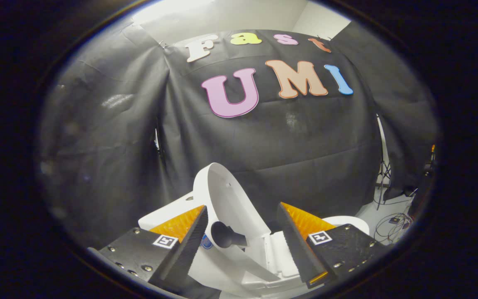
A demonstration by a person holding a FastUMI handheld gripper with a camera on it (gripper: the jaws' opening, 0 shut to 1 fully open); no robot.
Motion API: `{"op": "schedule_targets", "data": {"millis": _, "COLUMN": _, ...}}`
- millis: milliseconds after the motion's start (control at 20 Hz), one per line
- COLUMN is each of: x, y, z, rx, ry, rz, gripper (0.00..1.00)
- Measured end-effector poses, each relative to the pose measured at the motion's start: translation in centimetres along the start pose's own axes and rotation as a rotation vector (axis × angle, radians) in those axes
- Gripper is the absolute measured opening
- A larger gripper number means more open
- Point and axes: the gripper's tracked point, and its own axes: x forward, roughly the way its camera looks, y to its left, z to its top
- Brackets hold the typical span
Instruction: Open the toilet lid.
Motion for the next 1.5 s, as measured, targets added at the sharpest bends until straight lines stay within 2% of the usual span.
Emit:
{"op": "schedule_targets", "data": {"millis": 250, "x": -0.1, "y": -0.6, "z": -0.2, "rx": 0.01, "ry": 0.011, "rz": -0.017, "gripper": 0.98}}
{"op": "schedule_targets", "data": {"millis": 600, "x": -0.2, "y": -0.5, "z": 1.3, "rx": 0.031, "ry": -0.034, "rz": 0.014, "gripper": 0.99}}
{"op": "schedule_targets", "data": {"millis": 950, "x": -0.5, "y": -1.7, "z": 1.0, "rx": 0.025, "ry": -0.025, "rz": -0.038, "gripper": 0.99}}
{"op": "schedule_targets", "data": {"millis": 1100, "x": -0.7, "y": -3.1, "z": 1.6, "rx": 0.03, "ry": -0.04, "rz": -0.064, "gripper": 0.99}}
{"op": "schedule_targets", "data": {"millis": 1250, "x": -0.8, "y": -5.3, "z": 4.0, "rx": 0.002, "ry": -0.079, "rz": -0.091, "gripper": 0.99}}
{"op": "schedule_targets", "data": {"millis": 1500, "x": -1.3, "y": -12.1, "z": 5.9, "rx": -0.084, "ry": -0.059, "rz": -0.152, "gripper": 0.99}}
